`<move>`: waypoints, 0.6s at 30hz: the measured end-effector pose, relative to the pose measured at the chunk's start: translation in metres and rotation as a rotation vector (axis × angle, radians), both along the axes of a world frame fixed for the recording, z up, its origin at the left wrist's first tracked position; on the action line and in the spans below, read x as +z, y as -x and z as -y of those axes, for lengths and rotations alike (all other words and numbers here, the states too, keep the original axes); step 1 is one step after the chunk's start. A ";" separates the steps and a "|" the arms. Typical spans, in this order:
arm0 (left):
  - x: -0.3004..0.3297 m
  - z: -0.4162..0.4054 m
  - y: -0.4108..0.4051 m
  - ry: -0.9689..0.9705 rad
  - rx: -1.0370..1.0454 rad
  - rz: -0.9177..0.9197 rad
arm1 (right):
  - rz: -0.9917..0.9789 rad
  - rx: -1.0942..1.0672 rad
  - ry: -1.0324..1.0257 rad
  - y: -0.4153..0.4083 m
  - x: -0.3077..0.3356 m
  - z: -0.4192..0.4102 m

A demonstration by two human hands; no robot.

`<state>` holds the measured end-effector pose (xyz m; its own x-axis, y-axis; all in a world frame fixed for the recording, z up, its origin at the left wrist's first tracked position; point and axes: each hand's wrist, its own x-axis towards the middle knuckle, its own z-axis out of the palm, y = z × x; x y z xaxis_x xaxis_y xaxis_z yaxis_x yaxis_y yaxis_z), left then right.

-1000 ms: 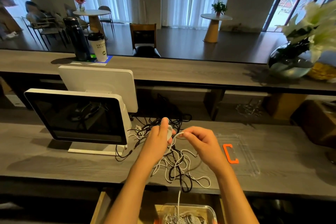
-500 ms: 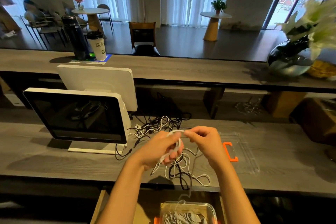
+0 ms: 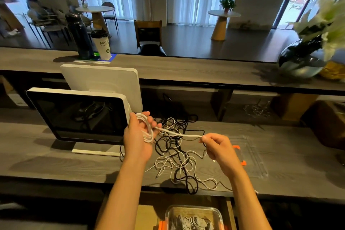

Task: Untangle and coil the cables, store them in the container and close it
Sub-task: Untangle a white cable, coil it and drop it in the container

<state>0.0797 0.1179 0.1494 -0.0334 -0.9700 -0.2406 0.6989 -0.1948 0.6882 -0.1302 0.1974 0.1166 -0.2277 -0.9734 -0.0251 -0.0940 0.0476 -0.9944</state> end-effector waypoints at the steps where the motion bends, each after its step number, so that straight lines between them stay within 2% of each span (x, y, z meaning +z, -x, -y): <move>1: -0.002 -0.001 0.001 0.025 0.061 0.190 | -0.026 0.020 0.001 -0.001 0.003 -0.001; 3: -0.007 -0.003 0.003 0.110 0.143 0.551 | -0.095 0.096 0.021 -0.005 0.009 -0.004; 5: -0.010 -0.005 0.005 0.186 0.120 0.839 | -0.109 0.177 0.060 -0.011 0.015 -0.006; 7: -0.011 -0.007 0.009 0.250 -0.015 1.098 | -0.100 0.215 0.092 -0.018 0.021 -0.006; 9: -0.011 -0.010 0.015 0.304 -0.250 1.235 | -0.096 0.190 0.141 -0.022 0.024 -0.003; 11: -0.009 -0.017 0.021 0.330 -0.502 1.244 | -0.090 0.114 0.182 -0.024 0.024 0.001; 14: -0.011 -0.028 0.024 0.298 -0.829 1.094 | -0.067 0.018 0.201 -0.022 0.020 0.006; 16: -0.009 -0.033 0.026 0.294 -0.993 0.966 | -0.074 -0.021 0.194 -0.022 0.016 0.006; 18: -0.006 -0.036 0.027 0.369 -1.084 0.896 | -0.065 -0.060 0.176 -0.021 0.014 0.006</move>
<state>0.0527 0.1539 0.1434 -0.7514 -0.5763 -0.3213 -0.3558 -0.0562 0.9329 -0.1092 0.1917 0.1308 -0.2811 -0.9461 0.1607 -0.1602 -0.1188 -0.9799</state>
